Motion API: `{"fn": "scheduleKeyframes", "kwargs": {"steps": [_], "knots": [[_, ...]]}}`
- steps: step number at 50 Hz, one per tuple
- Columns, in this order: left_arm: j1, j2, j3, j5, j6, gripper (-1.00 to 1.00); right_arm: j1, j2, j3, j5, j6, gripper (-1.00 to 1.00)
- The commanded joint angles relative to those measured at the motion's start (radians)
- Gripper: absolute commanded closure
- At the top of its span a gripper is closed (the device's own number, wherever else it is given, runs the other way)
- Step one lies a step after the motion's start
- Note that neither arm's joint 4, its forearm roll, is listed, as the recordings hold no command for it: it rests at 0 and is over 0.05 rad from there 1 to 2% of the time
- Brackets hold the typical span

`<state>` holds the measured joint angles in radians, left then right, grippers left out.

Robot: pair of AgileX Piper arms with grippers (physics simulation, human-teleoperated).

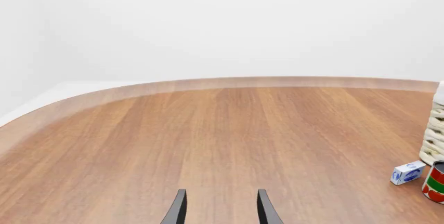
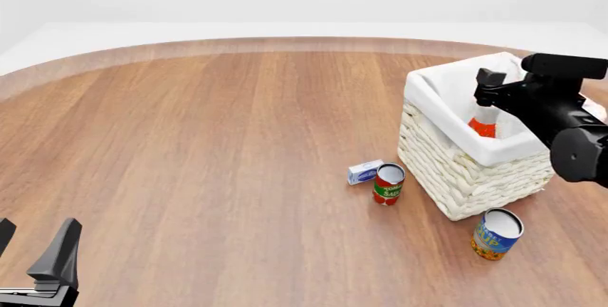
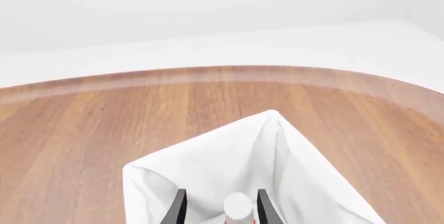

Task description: Pick up the ketchup, and put it in the basket.

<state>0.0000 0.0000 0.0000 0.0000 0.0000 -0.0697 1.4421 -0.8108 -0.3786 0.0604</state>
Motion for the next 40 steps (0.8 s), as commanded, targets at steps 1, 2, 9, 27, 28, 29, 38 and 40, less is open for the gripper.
{"fn": "scheduleKeyframes", "kwargs": {"steps": [1,2,9,27,28,29,38,40], "knots": [[0.000,0.000,0.000,0.000,0.000,-1.00,0.003,-0.013,0.004,0.001,0.001,-1.00],[0.000,0.000,0.000,0.000,0.000,-1.00,0.004,-0.017,0.005,0.002,0.001,-1.00],[0.000,0.000,0.000,0.000,0.000,-1.00,0.006,-0.027,0.006,0.005,0.000,-1.00],[0.000,0.000,0.000,0.000,0.000,-1.00,0.033,-0.038,0.001,0.012,-0.007,-1.00],[0.000,0.000,0.000,0.000,0.000,-1.00,0.034,-0.042,0.001,0.012,-0.007,-1.00],[0.000,0.000,0.000,0.000,0.000,-1.00,0.035,-0.044,0.001,0.013,-0.007,-1.00],[0.000,0.000,0.000,0.000,0.000,-1.00,0.062,-0.050,-0.005,0.020,-0.013,-1.00],[0.000,0.000,0.000,0.000,0.000,-1.00,0.065,-0.046,-0.005,0.018,-0.013,-1.00]]}}
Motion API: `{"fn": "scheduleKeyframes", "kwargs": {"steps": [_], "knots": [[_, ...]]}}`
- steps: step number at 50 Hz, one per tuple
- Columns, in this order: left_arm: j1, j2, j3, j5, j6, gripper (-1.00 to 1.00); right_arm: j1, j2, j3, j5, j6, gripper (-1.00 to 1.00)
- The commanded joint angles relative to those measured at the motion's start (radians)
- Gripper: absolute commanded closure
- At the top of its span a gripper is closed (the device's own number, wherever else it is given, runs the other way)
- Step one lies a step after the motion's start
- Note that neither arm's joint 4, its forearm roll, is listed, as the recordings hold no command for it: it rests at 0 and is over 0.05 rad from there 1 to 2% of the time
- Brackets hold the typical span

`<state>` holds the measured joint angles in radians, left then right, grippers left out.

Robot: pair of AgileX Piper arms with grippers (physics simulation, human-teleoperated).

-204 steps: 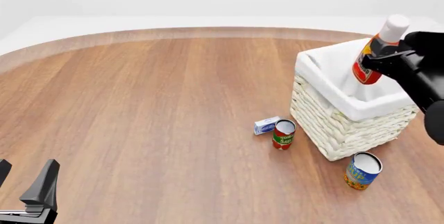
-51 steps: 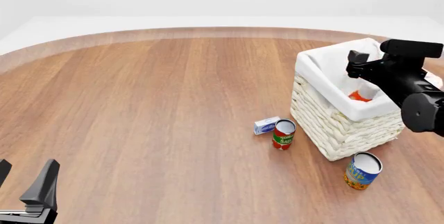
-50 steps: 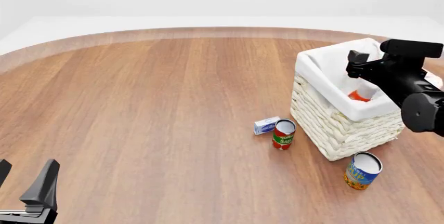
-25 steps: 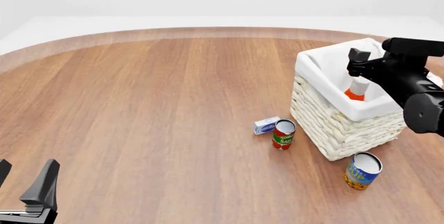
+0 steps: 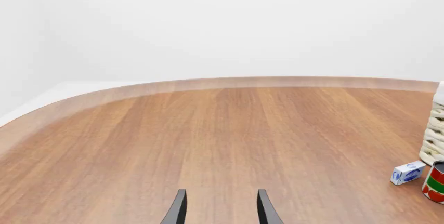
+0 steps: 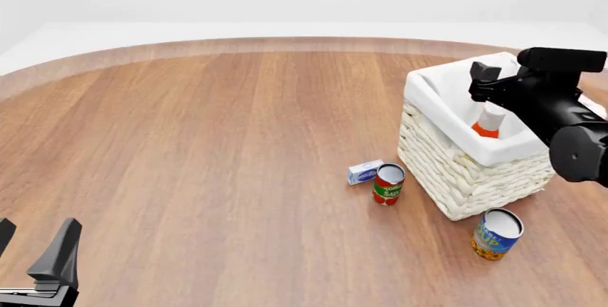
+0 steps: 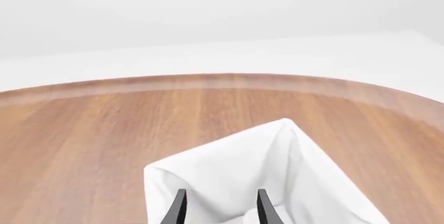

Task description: Pick up the ketchup, and put it in the basket.

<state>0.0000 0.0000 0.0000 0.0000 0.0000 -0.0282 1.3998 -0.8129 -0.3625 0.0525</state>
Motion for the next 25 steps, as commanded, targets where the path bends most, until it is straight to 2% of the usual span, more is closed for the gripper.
{"fn": "scheduleKeyframes", "kwargs": {"steps": [1,25], "knots": [[0.000,0.000,0.000,0.000,0.000,-1.00,0.024,-0.001,-0.003,0.001,-0.004,-1.00],[0.000,0.000,0.000,0.000,0.000,-1.00,0.094,-0.028,-0.007,0.008,-0.005,-1.00]]}}
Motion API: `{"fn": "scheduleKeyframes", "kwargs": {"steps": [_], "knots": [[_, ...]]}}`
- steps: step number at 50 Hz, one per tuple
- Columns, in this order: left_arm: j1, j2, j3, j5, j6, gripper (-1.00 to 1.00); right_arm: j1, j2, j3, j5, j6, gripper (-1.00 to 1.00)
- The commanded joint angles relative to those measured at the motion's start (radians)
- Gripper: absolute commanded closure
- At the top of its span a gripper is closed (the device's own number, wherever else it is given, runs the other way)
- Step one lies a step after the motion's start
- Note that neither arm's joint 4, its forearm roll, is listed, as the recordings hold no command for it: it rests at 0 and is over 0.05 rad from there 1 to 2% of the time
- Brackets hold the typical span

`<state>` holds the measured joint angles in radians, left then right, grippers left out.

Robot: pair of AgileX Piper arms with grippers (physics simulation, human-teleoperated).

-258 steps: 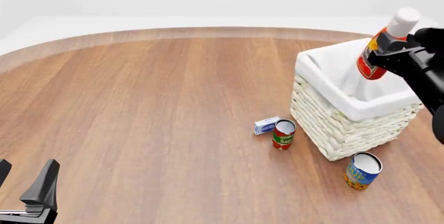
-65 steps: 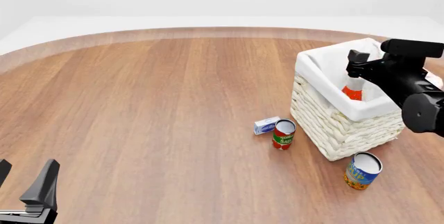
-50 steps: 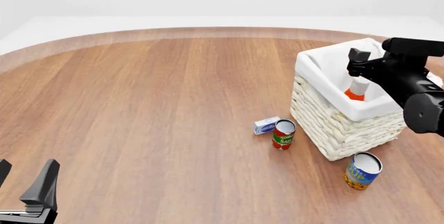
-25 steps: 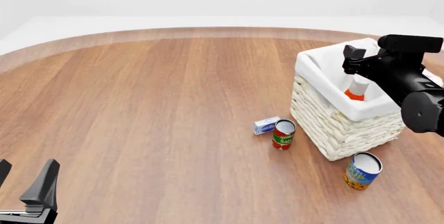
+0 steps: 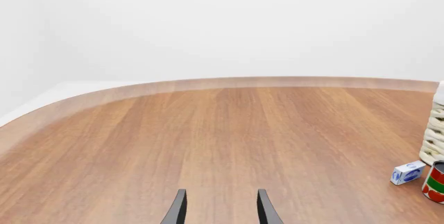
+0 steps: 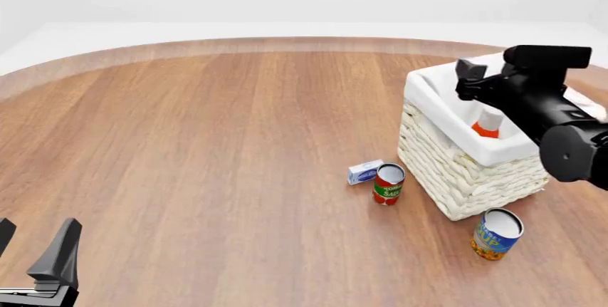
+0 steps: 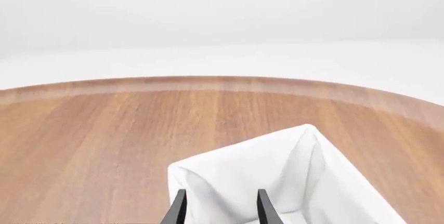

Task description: Pick up the ketchup, and put it in the basket.

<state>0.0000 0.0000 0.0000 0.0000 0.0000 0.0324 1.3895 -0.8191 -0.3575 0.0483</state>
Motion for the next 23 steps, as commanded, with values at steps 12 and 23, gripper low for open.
{"fn": "scheduleKeyframes", "kwargs": {"steps": [12,23], "knots": [[0.000,0.000,0.000,0.000,0.000,-1.00,0.079,-0.035,-0.011,0.017,-0.009,-1.00],[0.000,0.000,0.000,0.000,0.000,-1.00,0.107,-0.040,-0.013,0.017,-0.014,-1.00]]}}
